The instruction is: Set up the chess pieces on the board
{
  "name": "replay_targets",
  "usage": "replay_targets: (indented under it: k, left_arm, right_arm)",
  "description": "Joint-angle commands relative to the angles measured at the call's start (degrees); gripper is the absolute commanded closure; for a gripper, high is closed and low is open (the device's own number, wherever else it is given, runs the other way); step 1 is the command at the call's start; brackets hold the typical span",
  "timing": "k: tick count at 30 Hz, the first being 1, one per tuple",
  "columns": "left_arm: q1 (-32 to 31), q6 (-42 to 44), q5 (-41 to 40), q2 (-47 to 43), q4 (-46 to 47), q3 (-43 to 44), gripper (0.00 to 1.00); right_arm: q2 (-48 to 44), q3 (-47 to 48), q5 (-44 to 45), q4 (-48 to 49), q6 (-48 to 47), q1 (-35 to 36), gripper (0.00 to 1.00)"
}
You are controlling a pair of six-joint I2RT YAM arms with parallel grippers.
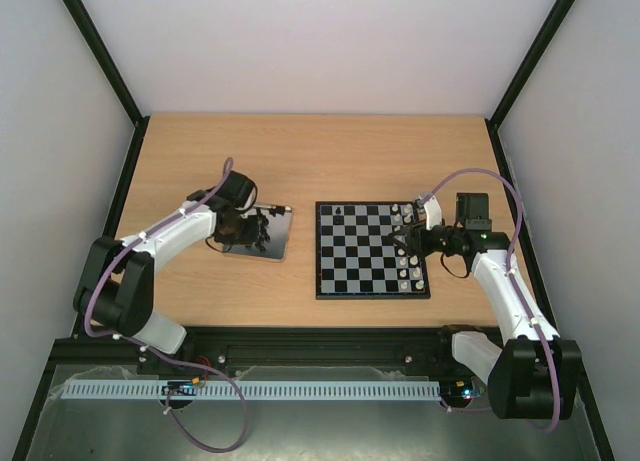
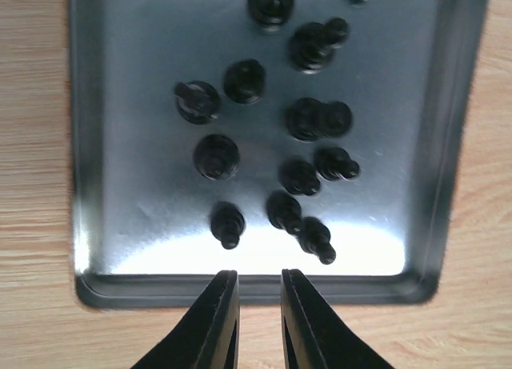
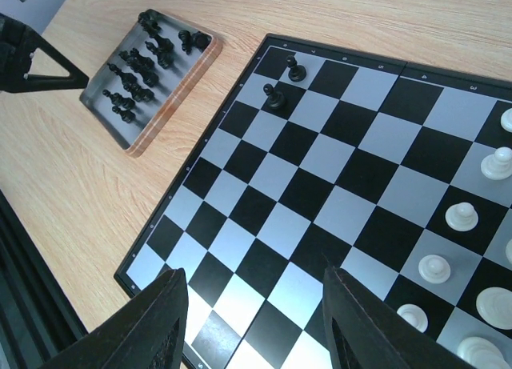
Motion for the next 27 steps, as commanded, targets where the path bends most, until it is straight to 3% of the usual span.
replay_targets:
  k: [1, 27]
  left_arm:
    - [3.0, 0.5, 3.7, 0.7, 2.8, -1.1, 0.82]
    - [3.7, -0.3, -1.4, 7.2, 5.9, -2.6, 0.81]
  right_arm:
    - [0.4, -0.3, -0.6, -0.8, -0.4, 0.3, 0.53]
    - [0.1, -0.4, -0.1, -0.6, -0.6, 0.3, 0.53]
